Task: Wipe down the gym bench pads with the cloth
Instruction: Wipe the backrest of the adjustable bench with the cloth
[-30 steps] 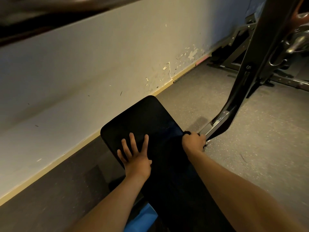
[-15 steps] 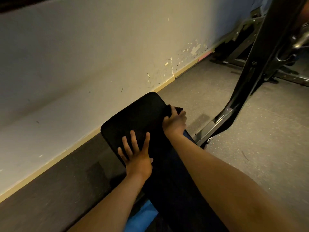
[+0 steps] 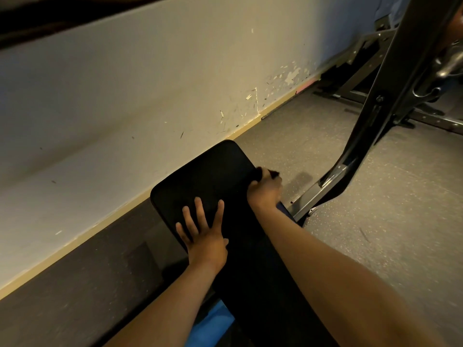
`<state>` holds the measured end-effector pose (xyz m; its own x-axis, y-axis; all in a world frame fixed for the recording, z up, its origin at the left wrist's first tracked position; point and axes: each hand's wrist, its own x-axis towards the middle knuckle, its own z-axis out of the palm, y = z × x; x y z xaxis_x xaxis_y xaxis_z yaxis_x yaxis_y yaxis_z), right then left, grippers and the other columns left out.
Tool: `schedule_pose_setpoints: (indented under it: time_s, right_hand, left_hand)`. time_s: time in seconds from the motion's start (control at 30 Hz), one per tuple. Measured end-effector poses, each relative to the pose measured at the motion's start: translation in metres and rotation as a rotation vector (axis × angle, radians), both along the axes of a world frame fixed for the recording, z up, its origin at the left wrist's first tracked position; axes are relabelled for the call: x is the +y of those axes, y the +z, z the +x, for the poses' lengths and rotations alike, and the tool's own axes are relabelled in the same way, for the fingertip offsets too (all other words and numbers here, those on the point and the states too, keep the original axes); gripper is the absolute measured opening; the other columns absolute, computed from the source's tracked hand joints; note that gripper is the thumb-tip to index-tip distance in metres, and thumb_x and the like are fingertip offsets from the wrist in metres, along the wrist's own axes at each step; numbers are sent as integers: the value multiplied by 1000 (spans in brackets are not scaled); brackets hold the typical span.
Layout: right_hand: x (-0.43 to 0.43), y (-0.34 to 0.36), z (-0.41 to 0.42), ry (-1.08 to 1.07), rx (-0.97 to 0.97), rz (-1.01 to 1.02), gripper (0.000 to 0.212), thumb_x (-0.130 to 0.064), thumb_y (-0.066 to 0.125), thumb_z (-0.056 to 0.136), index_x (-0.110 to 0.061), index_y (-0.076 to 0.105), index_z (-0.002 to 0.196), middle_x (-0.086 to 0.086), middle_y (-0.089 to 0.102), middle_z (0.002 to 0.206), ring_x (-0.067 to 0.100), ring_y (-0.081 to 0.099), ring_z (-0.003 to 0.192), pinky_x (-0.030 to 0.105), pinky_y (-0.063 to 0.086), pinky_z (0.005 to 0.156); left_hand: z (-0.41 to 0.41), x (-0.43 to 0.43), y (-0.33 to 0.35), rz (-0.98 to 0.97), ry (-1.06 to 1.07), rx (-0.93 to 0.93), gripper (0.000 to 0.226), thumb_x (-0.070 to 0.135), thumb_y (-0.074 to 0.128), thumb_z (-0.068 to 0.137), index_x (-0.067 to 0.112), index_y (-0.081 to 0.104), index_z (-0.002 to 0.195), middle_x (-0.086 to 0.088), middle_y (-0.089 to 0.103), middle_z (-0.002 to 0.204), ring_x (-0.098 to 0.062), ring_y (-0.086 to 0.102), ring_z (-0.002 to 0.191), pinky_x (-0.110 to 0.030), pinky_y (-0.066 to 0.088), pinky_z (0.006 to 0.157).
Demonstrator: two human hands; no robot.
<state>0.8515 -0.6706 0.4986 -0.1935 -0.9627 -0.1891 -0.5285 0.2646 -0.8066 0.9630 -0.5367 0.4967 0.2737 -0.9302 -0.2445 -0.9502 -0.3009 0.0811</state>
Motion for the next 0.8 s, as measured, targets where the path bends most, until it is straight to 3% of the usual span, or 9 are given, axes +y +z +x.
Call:
schedule_pose_setpoints:
  time_s: [0.2, 0.43, 0.57, 0.67, 0.8]
  right_hand:
    - [-6, 12, 14, 121, 137, -67, 55, -26, 42, 99, -28, 29, 151, 14, 32, 142, 31, 39, 124, 49, 31, 105]
    - [36, -42, -47, -63, 111, 122, 42, -25, 36, 97, -21, 48, 137, 15, 40, 139, 36, 41, 125, 55, 27, 109]
    - [55, -52, -59, -164, 63, 173, 45, -20, 38, 96, -24, 47, 140, 13, 40, 140, 35, 39, 126, 52, 27, 109]
    - [40, -36, -40, -114, 24, 68, 48, -15, 44, 97, -26, 44, 143, 13, 36, 143, 34, 34, 131, 52, 24, 111]
    - [6, -3, 7, 125, 23, -188, 55, -18, 50, 97, -26, 37, 149, 12, 32, 147, 31, 38, 132, 47, 37, 110]
  left_hand:
    - [1, 0, -1, 8, -4, -15, 96, 41, 54, 99, 46, -27, 150, -10, -51, 149, -42, -44, 138, -66, -14, 116]
    - [1, 1, 1, -1, 7, 34, 94, 34, 55, 100, 47, -22, 151, -7, -52, 149, -39, -46, 137, -66, -12, 117]
    - [2, 1, -1, -17, 0, 18, 94, 36, 55, 100, 47, -23, 152, -8, -52, 149, -39, -46, 137, -66, -12, 117]
    - [4, 2, -3, -17, -8, 26, 94, 37, 55, 100, 47, -23, 151, -8, -51, 150, -40, -45, 138, -66, -11, 117]
    - [6, 2, -4, -32, -31, -8, 94, 41, 54, 99, 47, -24, 151, -9, -49, 150, -40, -44, 138, -64, -15, 116]
